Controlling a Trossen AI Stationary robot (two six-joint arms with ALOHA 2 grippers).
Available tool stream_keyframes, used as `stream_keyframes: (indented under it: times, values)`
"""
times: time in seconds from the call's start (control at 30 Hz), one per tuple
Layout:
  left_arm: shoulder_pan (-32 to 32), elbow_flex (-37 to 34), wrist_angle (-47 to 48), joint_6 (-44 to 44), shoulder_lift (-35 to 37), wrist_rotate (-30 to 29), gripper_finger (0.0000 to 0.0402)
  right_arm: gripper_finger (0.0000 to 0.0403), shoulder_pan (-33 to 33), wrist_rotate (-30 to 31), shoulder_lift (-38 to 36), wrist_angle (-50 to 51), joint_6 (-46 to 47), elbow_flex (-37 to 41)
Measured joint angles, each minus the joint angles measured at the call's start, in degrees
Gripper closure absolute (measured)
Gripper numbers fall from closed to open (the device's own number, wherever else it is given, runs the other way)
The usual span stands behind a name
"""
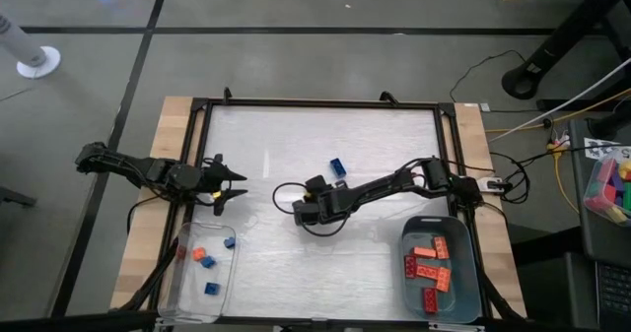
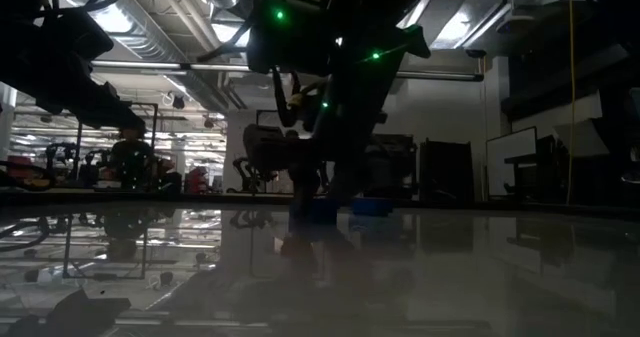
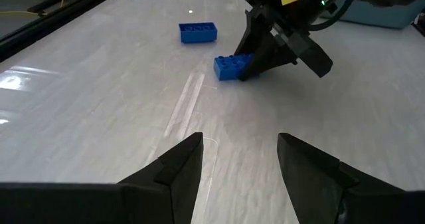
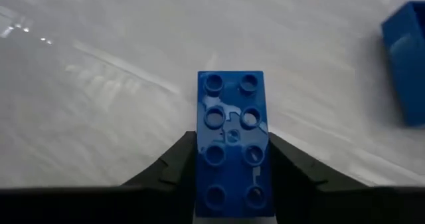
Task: Sort blocks by size
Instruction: Put the large blue game piece into the blue bin
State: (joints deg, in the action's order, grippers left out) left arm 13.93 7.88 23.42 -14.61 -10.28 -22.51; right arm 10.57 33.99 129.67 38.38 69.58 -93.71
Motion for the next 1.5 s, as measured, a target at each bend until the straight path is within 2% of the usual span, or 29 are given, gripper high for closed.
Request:
stream_keyframes:
  times: [0.2, 0.37, 0.5, 0.57, 0.73, 0.83, 1.03, 1.5]
  values:
    - [0.0, 0.0, 0.0, 0.0, 0.0, 0.0, 0.022, 0.0265, 1.9, 1.5, -0.1, 10.2, 0.7, -3.9]
    - [0.0, 0.0, 0.0, 0.0, 0.0, 0.0, 0.022, 0.0265, 4.9, 4.8, -0.1, 31.8, 1.7, -15.0]
    - [0.0, 0.0, 0.0, 0.0, 0.0, 0.0, 0.022, 0.0265, 8.7, 6.1, -0.2, 50.9, 7.4, -24.6]
    - [0.0, 0.0, 0.0, 0.0, 0.0, 0.0, 0.022, 0.0263, 11.0, 6.2, -0.9, 51.3, 8.3, -26.7]
    - [0.0, 0.0, -0.1, 0.0, 0.2, 0.0, 0.022, 0.0263, 16.2, 5.6, -7.6, 51.3, 9.2, -24.1]
    - [0.0, 0.0, 0.0, 0.0, 0.1, 0.0, 0.022, 0.0262, 18.7, 3.1, -10.4, 51.9, 9.6, -22.0]
    - [0.0, 0.0, 0.0, 0.0, 0.0, 0.0, 0.022, 0.026, 24.3, -7.7, -16.7, 51.6, 10.3, -17.9]
    - [0.0, 0.0, 0.0, 0.0, 0.0, 0.0, 0.022, 0.0258, 38.2, -26.9, -35.3, 51.9, 37.2, 4.0]
